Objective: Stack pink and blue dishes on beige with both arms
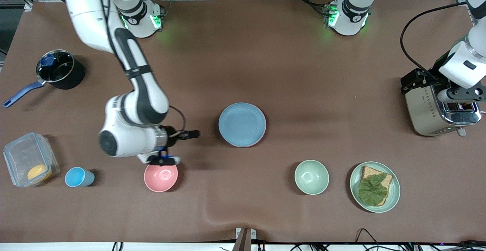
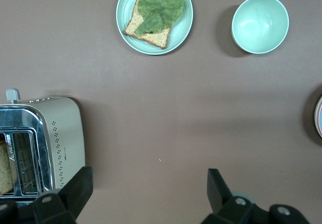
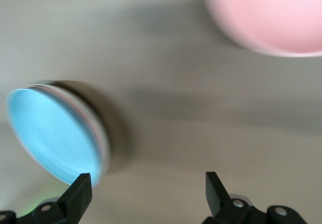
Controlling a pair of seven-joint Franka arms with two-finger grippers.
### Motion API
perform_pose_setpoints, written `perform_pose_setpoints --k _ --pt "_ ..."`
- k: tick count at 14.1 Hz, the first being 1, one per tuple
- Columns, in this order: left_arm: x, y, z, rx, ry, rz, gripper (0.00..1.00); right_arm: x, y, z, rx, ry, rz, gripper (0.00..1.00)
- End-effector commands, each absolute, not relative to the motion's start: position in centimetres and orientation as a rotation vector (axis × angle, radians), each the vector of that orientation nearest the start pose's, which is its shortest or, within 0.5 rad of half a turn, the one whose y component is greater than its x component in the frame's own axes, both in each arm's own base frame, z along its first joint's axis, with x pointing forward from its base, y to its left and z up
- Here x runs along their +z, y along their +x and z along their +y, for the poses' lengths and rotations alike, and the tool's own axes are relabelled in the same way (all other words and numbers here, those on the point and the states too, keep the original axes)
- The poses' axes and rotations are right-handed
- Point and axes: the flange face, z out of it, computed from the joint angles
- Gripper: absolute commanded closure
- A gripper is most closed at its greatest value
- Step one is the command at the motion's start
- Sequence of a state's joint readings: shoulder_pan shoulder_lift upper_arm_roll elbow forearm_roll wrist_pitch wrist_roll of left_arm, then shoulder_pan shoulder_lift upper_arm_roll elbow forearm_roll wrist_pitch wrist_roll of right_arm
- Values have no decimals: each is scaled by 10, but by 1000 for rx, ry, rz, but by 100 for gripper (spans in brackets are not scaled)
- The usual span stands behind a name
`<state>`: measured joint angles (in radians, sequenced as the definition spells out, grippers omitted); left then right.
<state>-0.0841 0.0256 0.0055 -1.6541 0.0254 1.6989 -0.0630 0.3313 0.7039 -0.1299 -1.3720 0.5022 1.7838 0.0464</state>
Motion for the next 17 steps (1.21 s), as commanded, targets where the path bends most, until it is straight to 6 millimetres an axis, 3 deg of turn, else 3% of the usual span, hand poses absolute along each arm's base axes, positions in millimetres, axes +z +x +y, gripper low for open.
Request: perform_pose_setpoints --k 1,5,7,9,12,14,17 --pt "582 578 -36 -35 -3121 38 0 324 676 113 474 -2851 -7 0" --pt "582 579 -19 -37 -3120 -6 0 355 677 -14 436 -2962 -187 0" --pt "581 579 -19 -35 -3120 -10 0 379 672 -45 395 -2993 -183 0" --pt "586 579 -22 -52 -3121 1 0 424 646 -57 331 -3067 -105 0" --pt "587 580 -24 -54 -3132 2 0 501 593 -64 203 -3110 78 0" --pt "588 580 -24 -56 -3135 4 0 548 573 -53 124 -3118 64 0" --pt "589 580 -27 -58 -3133 11 0 585 555 -50 129 -3115 59 0"
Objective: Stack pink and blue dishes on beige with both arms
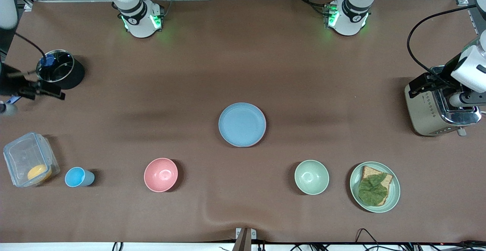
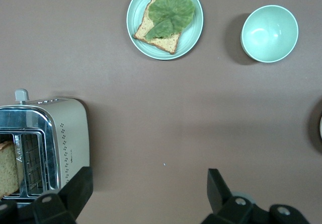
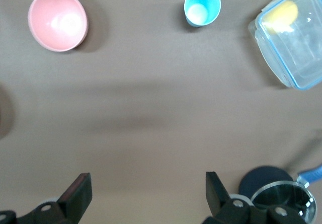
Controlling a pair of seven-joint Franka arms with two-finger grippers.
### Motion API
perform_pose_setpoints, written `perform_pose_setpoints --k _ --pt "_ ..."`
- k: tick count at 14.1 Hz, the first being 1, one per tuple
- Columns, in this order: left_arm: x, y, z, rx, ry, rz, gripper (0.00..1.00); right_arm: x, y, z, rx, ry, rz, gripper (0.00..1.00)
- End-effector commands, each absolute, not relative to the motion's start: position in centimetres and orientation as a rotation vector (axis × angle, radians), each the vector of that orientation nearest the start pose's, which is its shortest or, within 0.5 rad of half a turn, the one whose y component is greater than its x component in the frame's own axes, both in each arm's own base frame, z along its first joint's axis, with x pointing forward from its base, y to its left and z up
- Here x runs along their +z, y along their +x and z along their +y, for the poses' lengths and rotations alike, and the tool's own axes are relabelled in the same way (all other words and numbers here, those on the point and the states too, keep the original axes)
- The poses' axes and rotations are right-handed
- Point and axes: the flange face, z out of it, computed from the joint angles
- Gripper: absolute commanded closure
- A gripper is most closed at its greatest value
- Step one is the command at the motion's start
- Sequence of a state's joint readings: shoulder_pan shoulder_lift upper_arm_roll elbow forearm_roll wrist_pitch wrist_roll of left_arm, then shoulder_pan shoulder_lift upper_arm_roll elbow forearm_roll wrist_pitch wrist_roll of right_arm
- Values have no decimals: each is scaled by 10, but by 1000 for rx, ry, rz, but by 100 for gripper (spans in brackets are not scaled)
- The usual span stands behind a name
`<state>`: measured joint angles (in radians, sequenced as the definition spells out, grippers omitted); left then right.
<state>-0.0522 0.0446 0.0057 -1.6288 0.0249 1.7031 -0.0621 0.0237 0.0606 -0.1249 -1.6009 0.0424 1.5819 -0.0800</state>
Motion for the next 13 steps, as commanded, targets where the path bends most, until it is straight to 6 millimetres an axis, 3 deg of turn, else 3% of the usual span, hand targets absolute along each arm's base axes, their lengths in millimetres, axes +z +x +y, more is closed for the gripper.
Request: perform_pose_setpoints --k 1,6,13 --pt "589 580 -27 -58 -3136 11 0 591 556 -41 134 -3117 32 0" --pt "586 581 -21 -49 -3131 16 0 601 558 -37 120 -3133 15 0" --pt "585 581 -25 -41 -3136 25 0 599 560 -34 127 -3155 5 0"
